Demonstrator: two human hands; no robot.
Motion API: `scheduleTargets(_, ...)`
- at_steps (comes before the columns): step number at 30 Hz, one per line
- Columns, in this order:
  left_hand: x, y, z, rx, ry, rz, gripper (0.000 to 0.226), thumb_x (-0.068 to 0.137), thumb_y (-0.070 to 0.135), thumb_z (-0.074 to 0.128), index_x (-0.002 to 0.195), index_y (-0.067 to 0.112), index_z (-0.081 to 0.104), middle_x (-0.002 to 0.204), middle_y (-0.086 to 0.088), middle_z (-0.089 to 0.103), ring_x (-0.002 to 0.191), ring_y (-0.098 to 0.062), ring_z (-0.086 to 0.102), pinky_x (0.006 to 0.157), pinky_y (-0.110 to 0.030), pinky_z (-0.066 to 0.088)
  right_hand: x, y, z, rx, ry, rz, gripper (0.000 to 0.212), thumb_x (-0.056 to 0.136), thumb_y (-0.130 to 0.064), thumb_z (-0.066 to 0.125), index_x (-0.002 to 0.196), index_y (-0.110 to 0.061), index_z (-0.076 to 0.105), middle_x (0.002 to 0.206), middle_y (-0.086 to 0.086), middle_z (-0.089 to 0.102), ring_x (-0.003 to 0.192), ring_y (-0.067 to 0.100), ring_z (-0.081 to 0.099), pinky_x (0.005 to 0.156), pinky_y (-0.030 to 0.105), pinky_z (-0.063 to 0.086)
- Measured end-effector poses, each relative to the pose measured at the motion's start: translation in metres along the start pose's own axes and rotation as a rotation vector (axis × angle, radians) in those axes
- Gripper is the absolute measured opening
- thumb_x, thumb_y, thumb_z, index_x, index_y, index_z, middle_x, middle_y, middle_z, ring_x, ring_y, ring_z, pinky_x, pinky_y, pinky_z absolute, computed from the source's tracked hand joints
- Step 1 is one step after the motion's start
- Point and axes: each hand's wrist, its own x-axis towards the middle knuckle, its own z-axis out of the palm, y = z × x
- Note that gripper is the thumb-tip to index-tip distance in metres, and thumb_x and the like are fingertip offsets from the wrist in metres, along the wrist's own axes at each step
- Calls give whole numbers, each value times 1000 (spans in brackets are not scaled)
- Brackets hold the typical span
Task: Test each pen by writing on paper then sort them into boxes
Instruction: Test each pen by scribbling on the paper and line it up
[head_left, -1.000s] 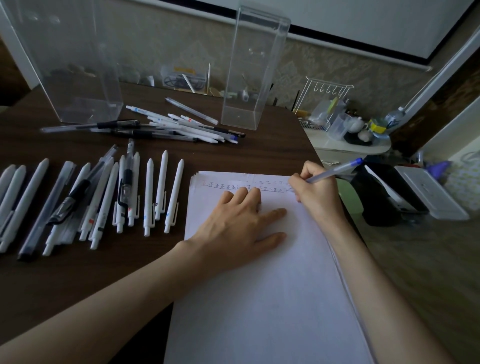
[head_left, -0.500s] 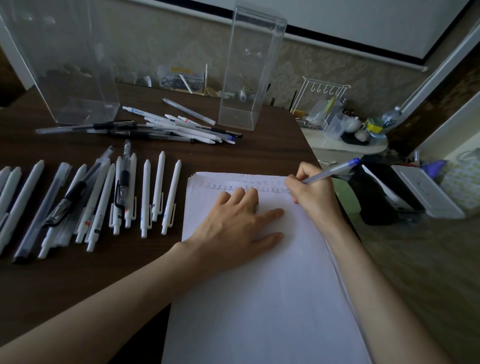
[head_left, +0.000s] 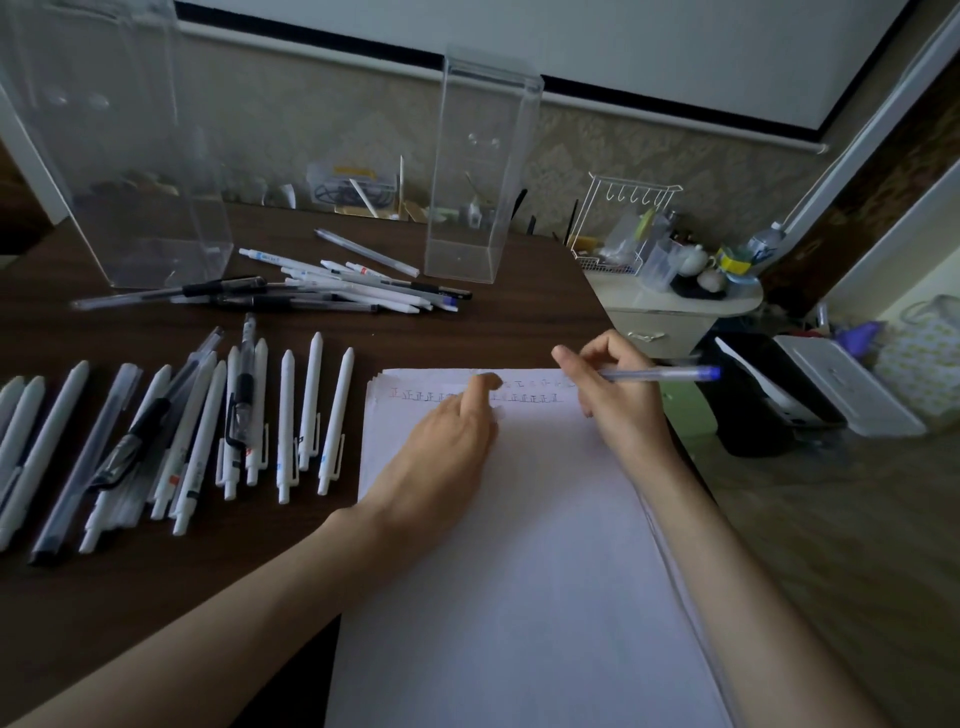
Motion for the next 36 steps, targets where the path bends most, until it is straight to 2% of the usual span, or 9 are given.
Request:
scheduleTargets(2, 2, 1, -5, -105, 32, -95, 31, 97, 21, 47, 125, 10, 42, 104, -8, 65, 94, -25, 58, 72, -24, 37, -2, -6, 3, 111, -52, 15, 21, 87, -22, 65, 74, -9, 56, 51, -4, 55, 47, 8, 48, 45, 19, 36)
scheduleTargets(5, 2, 1, -9, -95, 62, -117, 24, 94, 32, 50, 108, 12, 54, 93, -6, 68, 84, -25, 61, 74, -39, 47, -9, -16, 9, 367, -124, 115, 40, 92, -39, 48, 74, -6, 61, 53, 6, 59, 50, 16, 53, 44, 21, 35)
scheduleTargets(7, 2, 3, -11, -112, 68, -103, 20, 94, 31, 51, 102, 13, 54, 88, -6, 68, 80, -26, 61, 72, -43, 48, -13, -21, 13, 449, -152, 158, 41, 93, -36, 44, 68, -5, 56, 46, 8, 55, 41, 17, 50, 41, 20, 32)
scheduleTargets(15, 0, 5, -14, -131, 117, -11, 14, 92, 23, 56, 97, 10, 55, 81, -6, 66, 73, -26, 59, 67, -44, 47, -21, -30, 15, 370, -228, 145, 34, 88, -30, 49, 62, -7, 49, 41, 7, 51, 36, 16, 45, 39, 18, 31)
scheduleTargets(18, -2, 6, -16, -145, 105, 36, 19, 91, 29, 53, 94, 11, 56, 80, -3, 65, 73, -24, 60, 66, -45, 49, -23, -31, 18, 362, -241, 158, 38, 91, -27, 54, 55, -15, 53, 39, 5, 48, 35, 15, 43, 39, 18, 32)
scheduleTargets(21, -7, 7, -18, -152, 114, 79, 22, 89, 29, 50, 93, 8, 57, 82, 1, 66, 73, -19, 62, 64, -44, 50, -25, -34, 22, 393, -231, 195, 46, 96, -22, 48, 50, -18, 53, 38, 6, 46, 33, 16, 43, 39, 19, 31)
scheduleTargets(28, -13, 11, -22, -34, 218, 215, 33, 91, 32, 40, 87, 2, 55, 73, -8, 62, 61, -26, 59, 51, -43, 48, -29, -45, 29, 410, -218, 343, 54, 96, -22, 45, 44, -20, 55, 40, 7, 52, 35, 18, 46, 39, 17, 33)
scheduleTargets(33, -13, 9, -21, -13, 251, 147, 40, 91, 35, 34, 87, 1, 54, 75, -9, 62, 63, -27, 58, 52, -43, 48, -29, -54, 36, 402, -187, 365, 44, 97, -22, 46, 55, -13, 54, 40, 6, 49, 36, 17, 44, 41, 21, 33)
scheduleTargets(36, -14, 10, -22, 12, 243, 117, 34, 92, 36, 28, 104, 12, 49, 79, -8, 64, 64, -26, 59, 53, -40, 48, -25, -63, 45, 303, -215, 278, 39, 96, -29, 50, 62, -10, 50, 38, 1, 45, 35, 13, 40, 40, 20, 31)
